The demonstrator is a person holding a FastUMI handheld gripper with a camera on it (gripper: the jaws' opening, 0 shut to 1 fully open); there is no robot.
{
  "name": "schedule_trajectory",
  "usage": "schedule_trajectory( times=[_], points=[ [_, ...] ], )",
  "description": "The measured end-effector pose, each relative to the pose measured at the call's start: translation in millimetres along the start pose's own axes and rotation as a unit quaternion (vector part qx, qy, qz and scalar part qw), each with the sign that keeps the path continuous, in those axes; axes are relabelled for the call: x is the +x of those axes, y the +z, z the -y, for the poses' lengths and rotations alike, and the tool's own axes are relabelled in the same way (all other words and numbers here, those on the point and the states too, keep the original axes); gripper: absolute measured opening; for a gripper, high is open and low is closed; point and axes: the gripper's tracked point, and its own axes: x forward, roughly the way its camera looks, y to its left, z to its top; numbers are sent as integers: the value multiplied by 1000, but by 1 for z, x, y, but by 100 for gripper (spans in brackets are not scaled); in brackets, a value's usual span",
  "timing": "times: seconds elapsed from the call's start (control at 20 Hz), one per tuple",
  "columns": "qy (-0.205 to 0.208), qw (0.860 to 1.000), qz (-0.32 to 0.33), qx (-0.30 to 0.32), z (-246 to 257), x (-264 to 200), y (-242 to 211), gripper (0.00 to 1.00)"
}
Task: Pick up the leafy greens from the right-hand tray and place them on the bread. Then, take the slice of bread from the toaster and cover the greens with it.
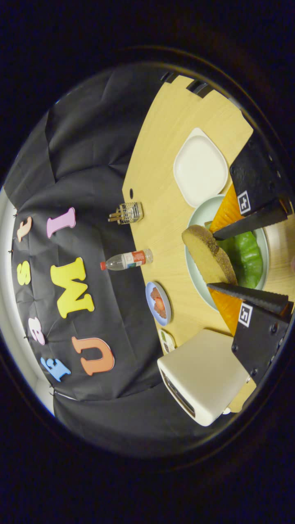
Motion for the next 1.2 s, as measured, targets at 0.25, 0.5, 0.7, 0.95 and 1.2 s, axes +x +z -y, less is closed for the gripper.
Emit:
schedule_trajectory(
  times=[0.25,0.5,0.7,0.95,1.2],
  points=[
    [-20,1000,-3,3,25,-10,2,90],
    [-1,1000,19,-6,28,-30,14,95],
    [32,991,117,-56,19,-65,57,95],
    [52,964,233,-117,12,-120,109,96],
    [60,950,284,-117,29,-169,146,96]
  ],
)
